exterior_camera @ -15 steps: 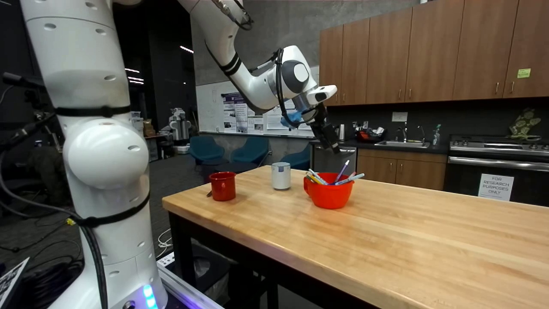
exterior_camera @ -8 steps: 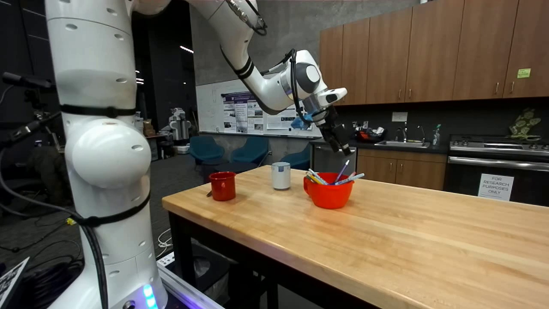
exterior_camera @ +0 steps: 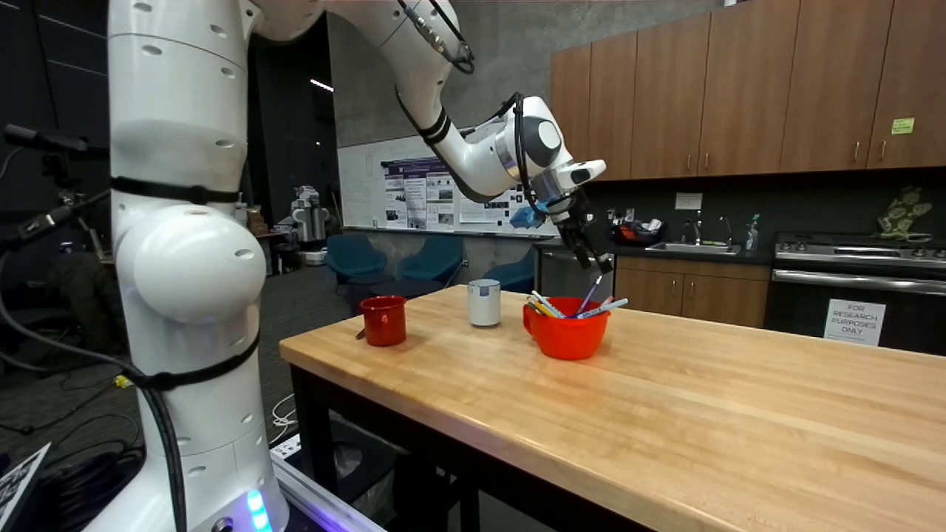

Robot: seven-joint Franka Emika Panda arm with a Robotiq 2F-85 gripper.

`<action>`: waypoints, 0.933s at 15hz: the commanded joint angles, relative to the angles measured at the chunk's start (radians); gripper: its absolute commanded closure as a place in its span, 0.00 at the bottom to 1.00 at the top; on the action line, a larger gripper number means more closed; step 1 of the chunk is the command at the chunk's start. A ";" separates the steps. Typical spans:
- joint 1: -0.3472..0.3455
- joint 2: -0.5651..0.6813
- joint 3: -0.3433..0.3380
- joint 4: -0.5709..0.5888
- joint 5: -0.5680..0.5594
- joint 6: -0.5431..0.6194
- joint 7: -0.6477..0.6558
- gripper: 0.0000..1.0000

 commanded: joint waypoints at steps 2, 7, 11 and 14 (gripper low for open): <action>0.031 0.001 -0.033 0.003 0.008 -0.001 -0.008 0.00; 0.031 0.001 -0.033 0.003 0.008 -0.001 -0.009 0.00; 0.033 0.027 -0.060 0.025 0.005 0.000 -0.023 0.00; 0.031 0.040 -0.071 0.040 0.037 -0.012 -0.054 0.00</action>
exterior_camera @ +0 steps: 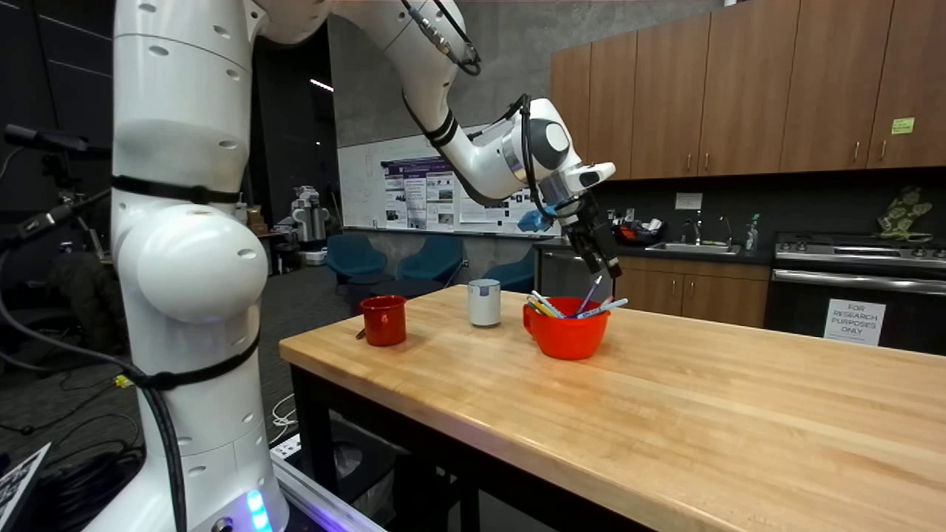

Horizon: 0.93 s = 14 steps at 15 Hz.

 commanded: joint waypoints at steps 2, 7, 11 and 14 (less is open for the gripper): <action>0.014 0.022 -0.023 0.035 0.078 -0.025 -0.082 0.00; 0.025 0.034 -0.021 0.069 0.185 -0.096 -0.182 0.00; 0.035 0.058 -0.027 0.124 0.171 -0.141 -0.174 0.00; 0.035 0.082 -0.028 0.159 0.175 -0.170 -0.176 0.00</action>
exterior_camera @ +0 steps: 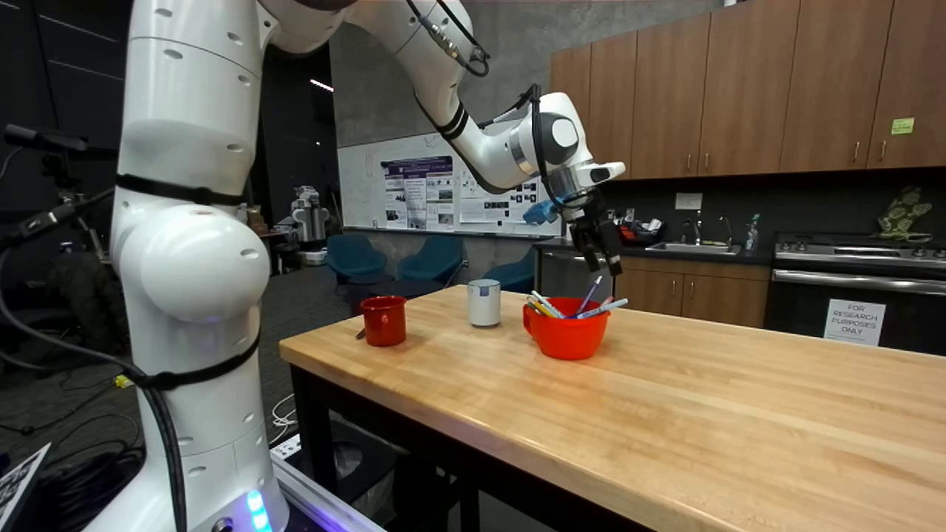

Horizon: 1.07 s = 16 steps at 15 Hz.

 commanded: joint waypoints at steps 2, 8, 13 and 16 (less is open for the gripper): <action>0.018 0.048 -0.018 0.068 0.015 -0.069 -0.024 0.00; 0.020 0.076 -0.021 0.092 0.024 -0.140 -0.038 0.00; 0.021 0.091 -0.020 0.106 0.028 -0.164 -0.039 0.31; 0.023 0.101 -0.020 0.114 0.024 -0.171 -0.038 0.54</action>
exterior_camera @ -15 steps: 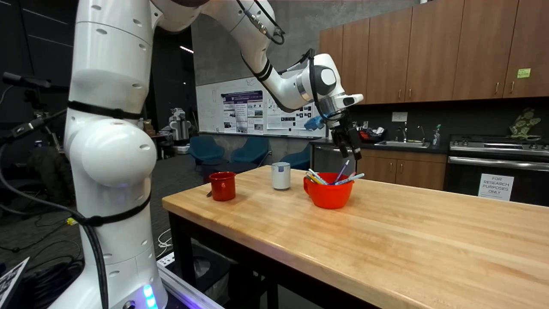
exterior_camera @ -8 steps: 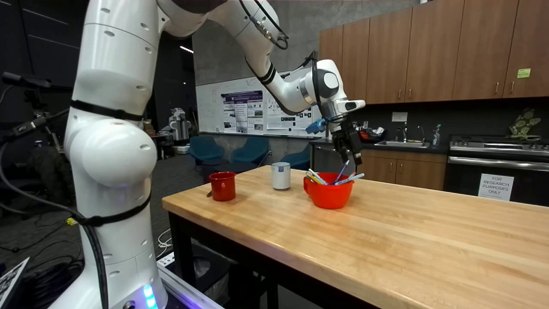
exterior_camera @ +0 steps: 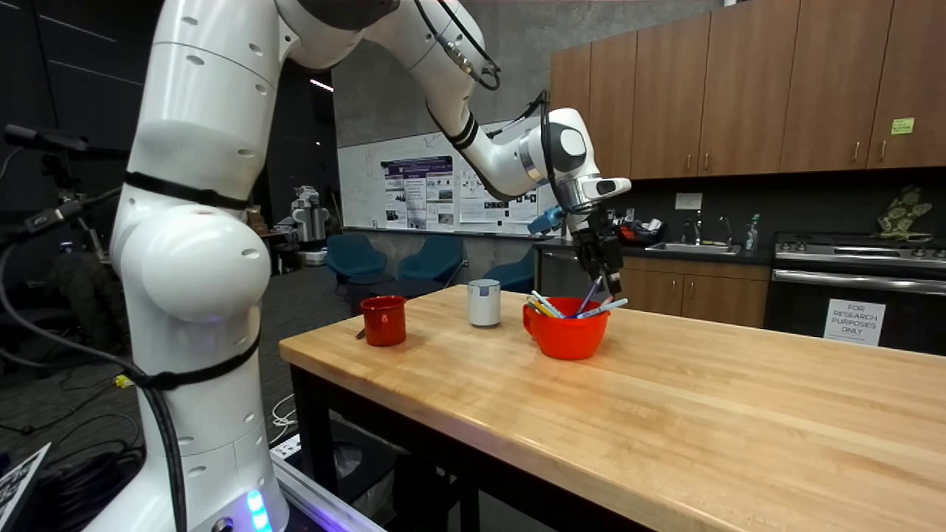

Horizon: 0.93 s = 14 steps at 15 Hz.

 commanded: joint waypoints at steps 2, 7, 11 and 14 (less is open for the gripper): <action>0.021 0.021 -0.017 0.036 0.022 -0.038 -0.024 0.71; 0.028 0.020 -0.018 0.045 0.019 -0.045 -0.022 1.00; 0.031 0.009 -0.022 0.058 0.010 -0.049 -0.017 0.98; 0.031 -0.006 -0.027 0.068 0.001 -0.036 -0.013 0.98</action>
